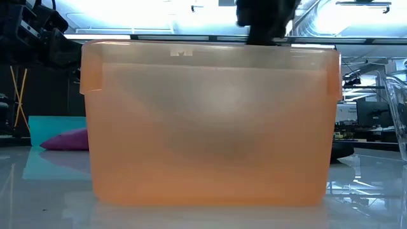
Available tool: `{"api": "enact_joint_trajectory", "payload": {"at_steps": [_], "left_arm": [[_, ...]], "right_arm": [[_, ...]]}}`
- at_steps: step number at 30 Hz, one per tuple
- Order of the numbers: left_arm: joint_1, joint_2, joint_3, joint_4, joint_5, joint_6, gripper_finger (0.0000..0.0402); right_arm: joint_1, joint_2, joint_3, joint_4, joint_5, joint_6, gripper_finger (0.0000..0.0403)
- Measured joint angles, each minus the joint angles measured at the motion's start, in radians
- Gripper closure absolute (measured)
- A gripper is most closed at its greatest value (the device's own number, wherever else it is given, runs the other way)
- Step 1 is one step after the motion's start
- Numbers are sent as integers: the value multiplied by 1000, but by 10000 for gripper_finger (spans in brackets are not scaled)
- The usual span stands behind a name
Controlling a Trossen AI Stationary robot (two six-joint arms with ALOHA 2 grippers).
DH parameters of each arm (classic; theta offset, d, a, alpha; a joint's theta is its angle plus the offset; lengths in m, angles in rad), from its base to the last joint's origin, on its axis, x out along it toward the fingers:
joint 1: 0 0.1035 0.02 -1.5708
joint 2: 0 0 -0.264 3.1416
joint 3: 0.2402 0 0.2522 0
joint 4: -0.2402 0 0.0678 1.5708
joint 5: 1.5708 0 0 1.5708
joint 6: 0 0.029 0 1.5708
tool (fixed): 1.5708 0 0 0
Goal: Sort spices by type
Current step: Put the green seasoning bottle into the transparent bin
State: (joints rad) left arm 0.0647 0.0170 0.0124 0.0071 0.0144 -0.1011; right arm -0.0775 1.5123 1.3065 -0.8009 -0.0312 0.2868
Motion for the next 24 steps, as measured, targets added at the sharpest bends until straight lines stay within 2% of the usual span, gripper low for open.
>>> {"api": "enact_joint_trajectory", "payload": {"at_steps": [4,7,10,14,16,19,21,24], "left_arm": [[0,0,0,0,0,0,401],[0,0,0,4,0,0,401],[0,0,0,50,0,-59,401],[0,0,0,216,0,-254,401],[0,0,0,308,-5,-303,401],[0,7,7,399,-54,-386,401],[1,42,51,368,-56,-458,401],[0,145,223,141,75,-443,390]], "right_arm": [[-59,41,0,131,-149,83,69],[-81,40,-1,200,-206,174,69],[-89,24,-1,252,-206,259,69],[-89,9,0,314,-169,358,69],[-88,8,-1,327,-141,400,69],[-88,8,0,324,-134,440,69],[-88,8,-1,324,-130,446,69],[-89,8,0,324,-109,446,69]]}}
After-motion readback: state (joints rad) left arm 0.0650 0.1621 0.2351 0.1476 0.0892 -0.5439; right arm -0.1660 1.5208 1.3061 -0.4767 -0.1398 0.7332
